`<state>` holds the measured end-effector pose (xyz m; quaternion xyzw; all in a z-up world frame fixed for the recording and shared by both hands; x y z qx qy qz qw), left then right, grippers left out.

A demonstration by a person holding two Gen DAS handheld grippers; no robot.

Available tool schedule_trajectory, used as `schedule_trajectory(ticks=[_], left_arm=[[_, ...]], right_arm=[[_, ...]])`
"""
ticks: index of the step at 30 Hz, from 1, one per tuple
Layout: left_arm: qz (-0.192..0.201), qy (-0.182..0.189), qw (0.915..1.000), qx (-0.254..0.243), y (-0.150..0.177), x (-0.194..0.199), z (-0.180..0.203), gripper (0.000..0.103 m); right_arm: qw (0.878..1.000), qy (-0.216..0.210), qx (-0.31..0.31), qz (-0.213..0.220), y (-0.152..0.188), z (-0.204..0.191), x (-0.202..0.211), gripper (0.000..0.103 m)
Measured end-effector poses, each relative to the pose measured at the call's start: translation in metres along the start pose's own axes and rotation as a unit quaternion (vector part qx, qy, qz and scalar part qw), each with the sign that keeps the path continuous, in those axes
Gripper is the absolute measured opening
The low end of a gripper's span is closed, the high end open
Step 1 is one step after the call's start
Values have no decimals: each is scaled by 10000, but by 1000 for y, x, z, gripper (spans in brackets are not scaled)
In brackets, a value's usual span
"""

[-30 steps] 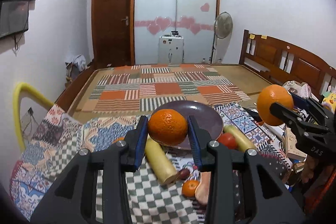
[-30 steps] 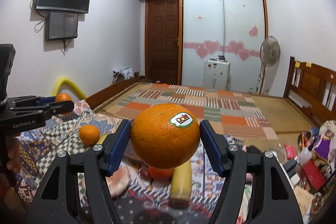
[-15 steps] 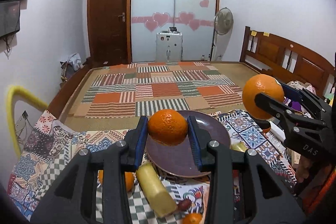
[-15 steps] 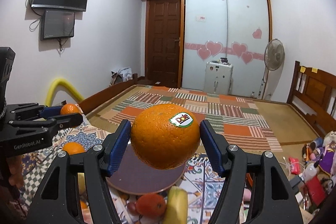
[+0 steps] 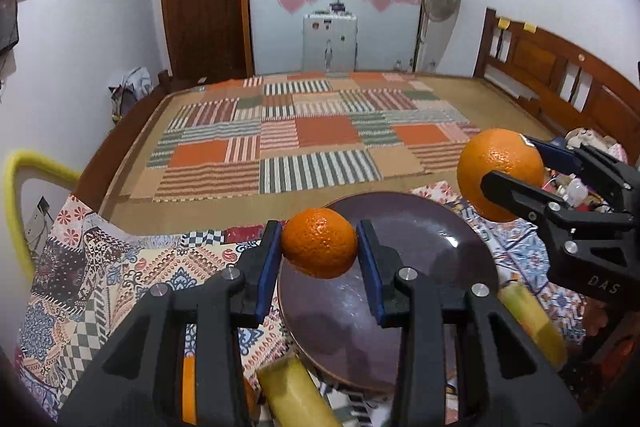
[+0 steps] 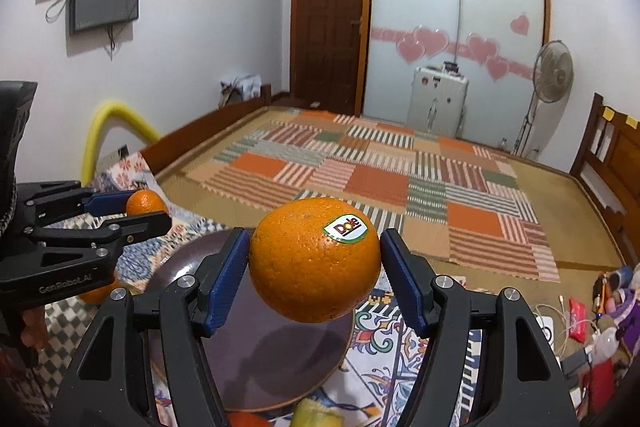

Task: Organize fruits
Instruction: 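Carry the mandarin with the left tool onto the purple plate while the right tool places the Dole orange there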

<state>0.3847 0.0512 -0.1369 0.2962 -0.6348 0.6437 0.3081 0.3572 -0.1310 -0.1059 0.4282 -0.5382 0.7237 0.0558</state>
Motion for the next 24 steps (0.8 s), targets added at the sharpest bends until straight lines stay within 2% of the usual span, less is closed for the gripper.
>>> schedule_trajectory(ticks=[8, 15, 18, 24], left_arm=[[-746, 96, 9971, -126, -2, -48, 7, 38], [-1385, 260, 9899, -117, 2, -78, 6, 38], [-1458, 294, 9888, -83, 1, -83, 5, 38], [-1468, 360, 9885, -37, 0, -83, 5, 39]], right_arm=[[9975, -68, 210, -664, 0, 1, -31, 64], [9910, -242, 387, -1255, 1, 0, -57, 64], [9877, -355, 352, -1479, 4, 2, -69, 64], [9874, -316, 470, -1475, 5, 1, -67, 65]])
Point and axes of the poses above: each gripper's, at about its wrist camera, not at the fingertips, and x roughly against the way its jaws point, z to its right, y to its underside, the point moved 6 cm from there along -x, roughly the way its jaws point, and after that the axes turned 10 degrees about -z, right-handed, at the moved point
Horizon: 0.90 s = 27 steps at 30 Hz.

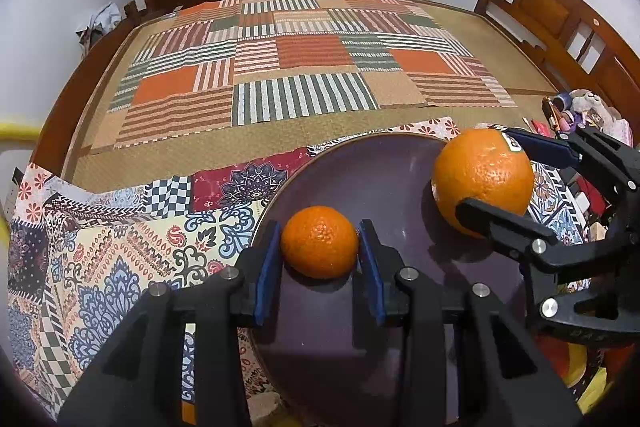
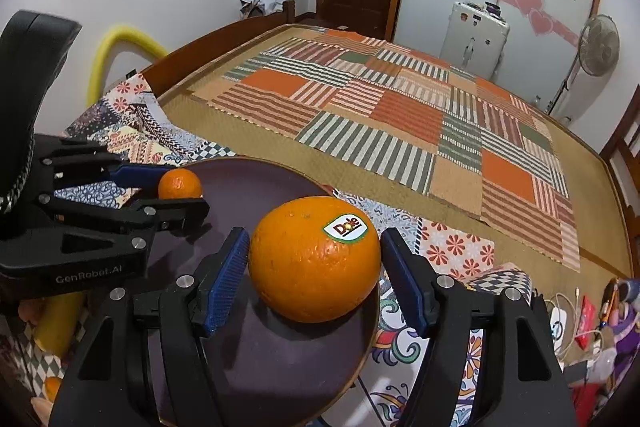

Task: Organize fruits
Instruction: 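Carry the mandarin with the left tool onto the purple plate while the right tool places the Dole orange there, then move the left tool to one yellow cylinder while the right tool approaches the other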

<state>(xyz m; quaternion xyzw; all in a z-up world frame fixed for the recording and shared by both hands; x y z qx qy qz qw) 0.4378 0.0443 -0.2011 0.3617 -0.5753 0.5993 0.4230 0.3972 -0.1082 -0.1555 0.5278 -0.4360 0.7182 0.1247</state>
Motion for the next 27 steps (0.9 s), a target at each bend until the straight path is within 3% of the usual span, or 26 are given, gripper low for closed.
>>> schedule_trajectory(ticks=[2, 6, 15, 21, 27], left_arm=[[6, 49, 10000, 22, 1, 1, 1, 42], [67, -11, 10000, 47, 6, 7, 2, 59], [541, -97, 9985, 53, 18, 60, 0, 60], [955, -349, 9948, -13, 40, 102, 3, 68], [1177, -421, 9922, -30, 69, 129, 8, 68]], right_arm=[[10000, -38, -37, -2, 3, 1, 1, 66], [9996, -239, -178, -33, 5, 2, 3, 66], [9981, -85, -260, 548, 12, -1, 53, 67], [9947, 83, -255, 993, 24, -7, 92, 67], [9900, 227, -296, 1359, 41, -10, 123, 70]])
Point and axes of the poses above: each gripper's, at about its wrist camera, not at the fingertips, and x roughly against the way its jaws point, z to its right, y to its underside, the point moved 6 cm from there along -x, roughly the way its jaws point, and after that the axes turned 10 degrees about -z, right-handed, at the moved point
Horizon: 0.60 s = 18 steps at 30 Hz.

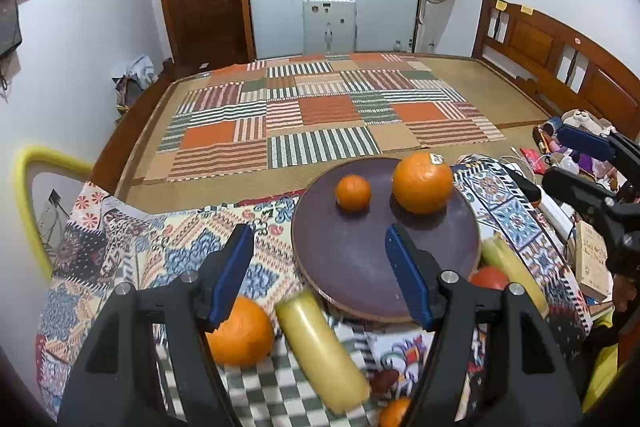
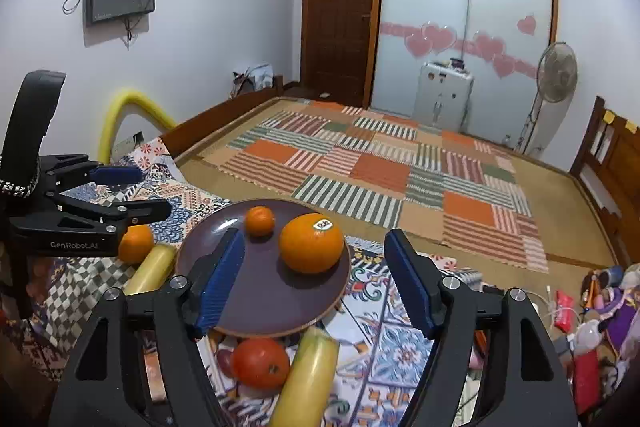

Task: Organize fruits
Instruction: 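Move the left tool to one yellow cylinder while the right tool approaches the other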

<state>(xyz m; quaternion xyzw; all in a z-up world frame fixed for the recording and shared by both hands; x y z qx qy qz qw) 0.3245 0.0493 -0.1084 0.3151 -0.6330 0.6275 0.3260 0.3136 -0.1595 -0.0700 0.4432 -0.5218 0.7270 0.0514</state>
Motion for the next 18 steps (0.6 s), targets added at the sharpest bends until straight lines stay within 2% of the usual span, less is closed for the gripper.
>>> schedule_trajectory(ticks=[5, 9, 18], left_arm=[[182, 76, 9998, 37, 23, 22, 5, 68], [144, 112, 9998, 10, 42, 24, 9, 68], [-160, 150, 9997, 64, 80, 2, 18, 68]], right_arm=[[9998, -41, -50, 193, 17, -1, 22, 70], [9996, 1, -173, 210, 34, 2, 28, 70], [9990, 245, -333, -156, 79, 0, 5, 70]])
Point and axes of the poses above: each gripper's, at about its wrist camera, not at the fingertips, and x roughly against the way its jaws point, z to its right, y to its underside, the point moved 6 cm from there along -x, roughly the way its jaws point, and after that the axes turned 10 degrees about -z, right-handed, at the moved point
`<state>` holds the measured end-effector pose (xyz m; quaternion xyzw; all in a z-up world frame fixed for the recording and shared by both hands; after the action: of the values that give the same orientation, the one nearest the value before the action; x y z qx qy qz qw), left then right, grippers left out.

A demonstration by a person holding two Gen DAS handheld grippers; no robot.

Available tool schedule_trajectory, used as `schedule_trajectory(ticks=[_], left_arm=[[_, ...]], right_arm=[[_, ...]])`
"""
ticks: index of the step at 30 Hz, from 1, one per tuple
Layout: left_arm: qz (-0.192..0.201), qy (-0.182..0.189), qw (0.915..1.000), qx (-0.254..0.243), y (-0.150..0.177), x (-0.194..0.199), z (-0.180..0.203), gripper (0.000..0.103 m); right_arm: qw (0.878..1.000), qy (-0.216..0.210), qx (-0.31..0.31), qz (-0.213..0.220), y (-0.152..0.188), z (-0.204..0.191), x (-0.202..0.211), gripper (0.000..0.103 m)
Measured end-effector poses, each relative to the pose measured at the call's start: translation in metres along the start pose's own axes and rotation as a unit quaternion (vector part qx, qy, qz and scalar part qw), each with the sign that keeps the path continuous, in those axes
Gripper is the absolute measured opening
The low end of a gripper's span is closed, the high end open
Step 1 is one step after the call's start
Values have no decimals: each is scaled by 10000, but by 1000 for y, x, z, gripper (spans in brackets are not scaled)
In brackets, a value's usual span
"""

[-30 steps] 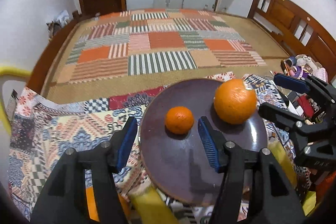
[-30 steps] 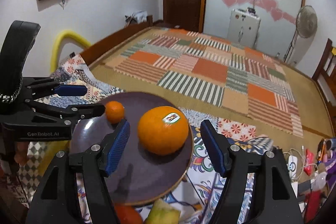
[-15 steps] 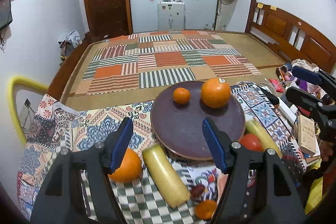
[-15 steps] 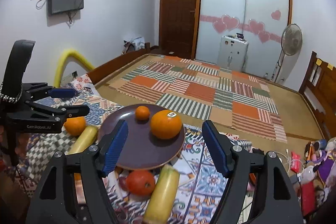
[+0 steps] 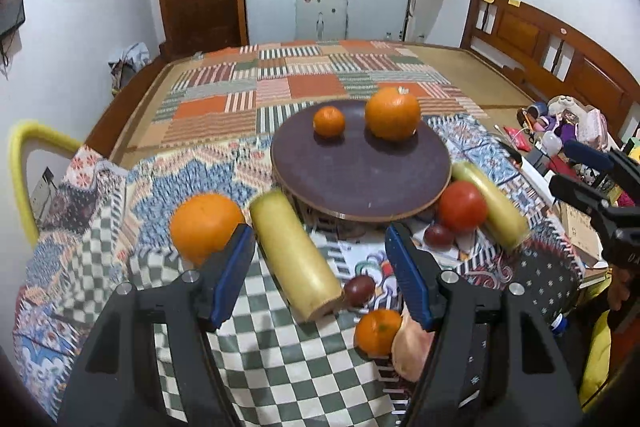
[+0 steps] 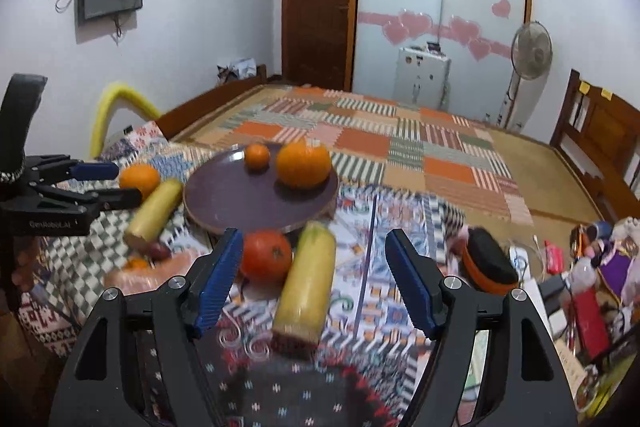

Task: Organize fruits
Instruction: 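Move the left tool to one yellow cylinder while the right tool approaches the other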

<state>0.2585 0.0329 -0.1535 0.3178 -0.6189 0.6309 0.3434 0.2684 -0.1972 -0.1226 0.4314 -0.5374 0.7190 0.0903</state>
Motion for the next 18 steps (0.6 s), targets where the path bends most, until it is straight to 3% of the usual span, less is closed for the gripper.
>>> schedule_trajectory(ticks=[6, 11, 15, 18], left_arm=[[-418, 91, 9984, 371, 14, -37, -13, 59], [-461, 33, 9982, 379, 19, -52, -15, 59], [-481, 191, 9975, 479, 18, -59, -16, 53], [-455, 184, 9973, 548, 16, -60, -17, 52]], right_arm=[[9994, -44, -14, -351, 26, -3, -27, 70], [9982, -134, -122, -577, 38, 1, -46, 70], [9969, -253, -181, -726, 43, 2, -54, 48], [9961, -385, -196, -765, 46, -2, -55, 41]])
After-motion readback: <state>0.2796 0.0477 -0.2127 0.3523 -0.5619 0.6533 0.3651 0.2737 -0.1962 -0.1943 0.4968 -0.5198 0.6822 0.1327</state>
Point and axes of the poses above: each gripper's, at about its wrist camera, not at the fingertips, and x roughly against the way its jaws point, z to its right, y to its underside, the point moved 6 cm from there along -x, roughly the way its jaws point, and after that the axes turned 10 degrees about -z, right-handed, at the moved point
